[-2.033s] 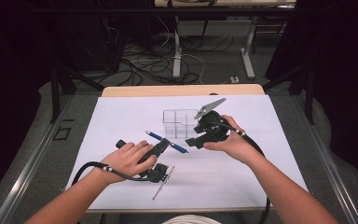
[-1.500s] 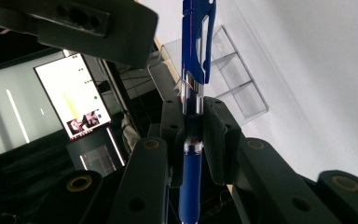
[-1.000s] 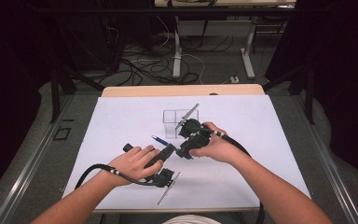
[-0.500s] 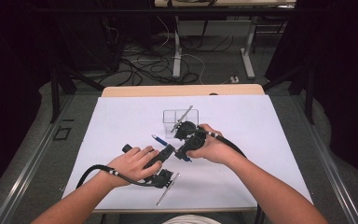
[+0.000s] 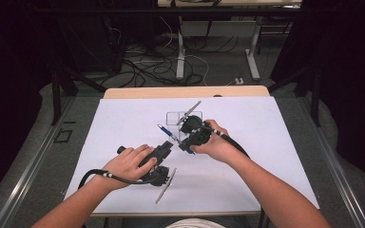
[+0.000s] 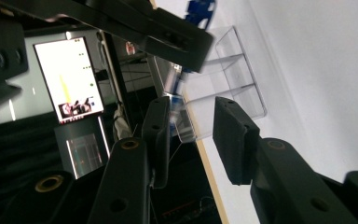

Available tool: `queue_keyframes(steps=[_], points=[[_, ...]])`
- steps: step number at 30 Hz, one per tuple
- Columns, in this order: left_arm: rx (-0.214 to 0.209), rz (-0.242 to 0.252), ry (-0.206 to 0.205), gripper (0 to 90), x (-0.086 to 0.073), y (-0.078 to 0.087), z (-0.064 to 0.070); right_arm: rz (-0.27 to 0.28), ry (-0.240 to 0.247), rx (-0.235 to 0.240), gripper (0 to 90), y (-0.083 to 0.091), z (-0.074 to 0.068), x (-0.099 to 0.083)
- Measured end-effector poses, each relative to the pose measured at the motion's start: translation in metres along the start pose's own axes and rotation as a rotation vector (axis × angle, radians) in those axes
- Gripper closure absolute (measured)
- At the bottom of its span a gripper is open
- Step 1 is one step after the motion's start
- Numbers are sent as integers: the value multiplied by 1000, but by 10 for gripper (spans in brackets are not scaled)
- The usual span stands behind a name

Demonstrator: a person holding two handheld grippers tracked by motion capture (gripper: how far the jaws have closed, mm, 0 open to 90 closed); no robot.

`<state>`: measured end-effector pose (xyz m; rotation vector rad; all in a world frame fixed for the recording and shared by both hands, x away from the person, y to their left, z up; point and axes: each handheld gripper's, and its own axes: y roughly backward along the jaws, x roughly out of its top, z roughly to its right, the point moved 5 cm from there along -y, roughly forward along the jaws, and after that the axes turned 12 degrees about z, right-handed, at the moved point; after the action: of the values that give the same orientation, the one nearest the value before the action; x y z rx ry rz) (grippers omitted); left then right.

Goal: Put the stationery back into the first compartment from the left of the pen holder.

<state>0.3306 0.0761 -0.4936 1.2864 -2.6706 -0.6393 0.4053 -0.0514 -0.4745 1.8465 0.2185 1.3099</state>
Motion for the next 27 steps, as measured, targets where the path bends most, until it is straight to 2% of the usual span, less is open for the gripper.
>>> queue_keyframes(steps=[1,2,4,5,6,8,9,10,12,16,18,21,22,24,25,27], points=[[1,2,14,634,-1,0,1,22,-5,-8,797,1,3,2],[4,15,9,619,-2,0,1,49,-18,-16,797,2,6,4],[-1,2,50,589,-5,1,4,91,-36,-36,797,5,10,9],[12,11,84,577,-6,1,6,127,-36,-41,797,6,13,11],[29,11,141,570,-8,1,9,151,-41,-42,797,7,15,14],[37,22,175,541,-10,0,9,224,-47,-62,797,8,18,20],[16,19,189,535,-11,0,9,248,-45,-68,796,9,19,23],[29,19,228,521,-13,0,10,279,-35,-70,796,9,20,26],[37,14,272,497,-16,-1,11,334,-12,-92,796,9,23,32],[38,9,360,484,-23,-3,12,395,-10,-111,796,6,25,41],[45,10,424,476,-27,-4,13,421,-17,-124,796,4,26,45],[53,17,550,469,-34,-4,12,446,-28,-138,796,-1,30,48],[65,31,598,464,-36,-4,12,445,-32,-131,796,-2,31,49],[82,27,692,448,-41,-2,11,454,-36,-134,796,-6,33,50],[87,37,757,445,-43,-1,11,456,-36,-138,796,-7,33,51],[96,34,852,436,-49,2,9,469,-44,-139,796,-10,35,52]])
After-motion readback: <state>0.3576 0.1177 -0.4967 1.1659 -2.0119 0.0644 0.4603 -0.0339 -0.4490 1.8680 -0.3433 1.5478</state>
